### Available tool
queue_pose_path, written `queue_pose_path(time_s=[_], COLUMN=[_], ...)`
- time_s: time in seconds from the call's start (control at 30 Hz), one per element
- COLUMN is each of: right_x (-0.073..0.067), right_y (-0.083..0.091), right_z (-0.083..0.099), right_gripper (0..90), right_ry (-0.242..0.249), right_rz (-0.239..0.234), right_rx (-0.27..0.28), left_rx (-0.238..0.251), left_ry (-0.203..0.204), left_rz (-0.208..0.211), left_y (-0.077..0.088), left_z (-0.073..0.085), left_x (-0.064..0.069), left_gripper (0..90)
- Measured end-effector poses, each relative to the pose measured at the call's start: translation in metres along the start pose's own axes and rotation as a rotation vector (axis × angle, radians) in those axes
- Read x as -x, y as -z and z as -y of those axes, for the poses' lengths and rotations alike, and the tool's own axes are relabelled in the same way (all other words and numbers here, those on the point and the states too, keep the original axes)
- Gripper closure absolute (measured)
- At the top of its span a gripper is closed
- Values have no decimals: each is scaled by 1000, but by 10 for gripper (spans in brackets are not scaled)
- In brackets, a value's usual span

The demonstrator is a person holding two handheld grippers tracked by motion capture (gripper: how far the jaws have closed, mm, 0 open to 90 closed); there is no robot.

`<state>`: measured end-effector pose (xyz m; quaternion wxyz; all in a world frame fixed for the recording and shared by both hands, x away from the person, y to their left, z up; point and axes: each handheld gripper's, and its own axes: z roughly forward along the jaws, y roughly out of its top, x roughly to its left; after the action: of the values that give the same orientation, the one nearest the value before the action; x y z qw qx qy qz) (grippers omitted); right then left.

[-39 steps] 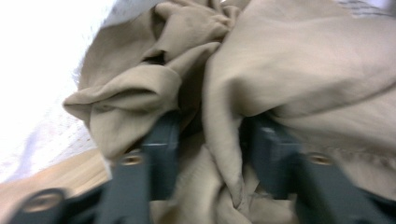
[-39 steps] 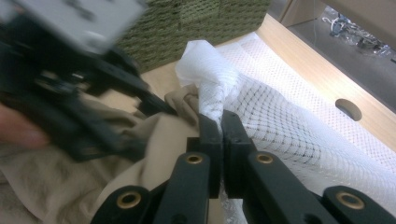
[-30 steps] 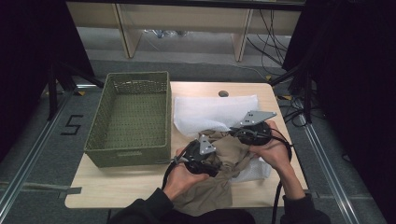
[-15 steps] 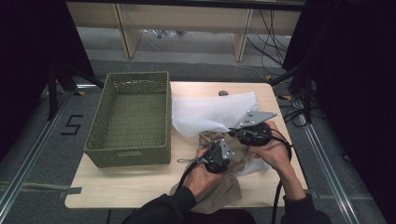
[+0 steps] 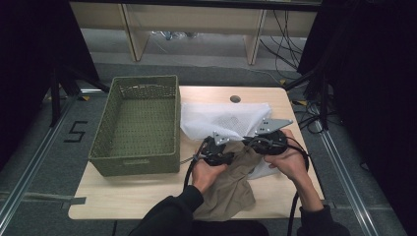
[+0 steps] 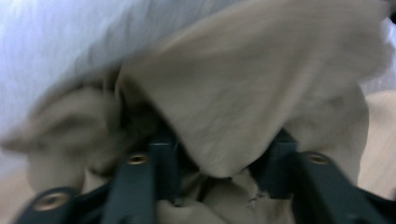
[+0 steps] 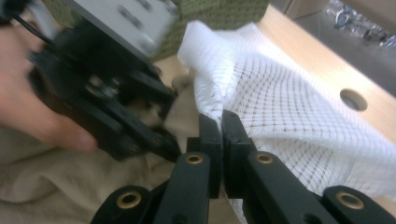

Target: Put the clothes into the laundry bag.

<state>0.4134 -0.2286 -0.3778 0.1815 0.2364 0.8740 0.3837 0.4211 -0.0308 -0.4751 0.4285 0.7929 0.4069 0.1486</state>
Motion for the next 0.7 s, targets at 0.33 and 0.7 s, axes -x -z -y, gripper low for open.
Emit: queue_pose_path(time_s=[0.33, 0.7], right_x=[0, -6], right_y=[-2, -6], right_z=[6, 4], right_gripper=[897, 897], right_ry=[4, 5], right_rz=[-5, -13], right_rx=[-16, -26], left_rx=[-79, -144], left_ry=[-146, -138], left_rz=[-83, 46], left_y=[67, 23], left_z=[13, 42], left_x=[-17, -17], left_gripper=[204, 639])
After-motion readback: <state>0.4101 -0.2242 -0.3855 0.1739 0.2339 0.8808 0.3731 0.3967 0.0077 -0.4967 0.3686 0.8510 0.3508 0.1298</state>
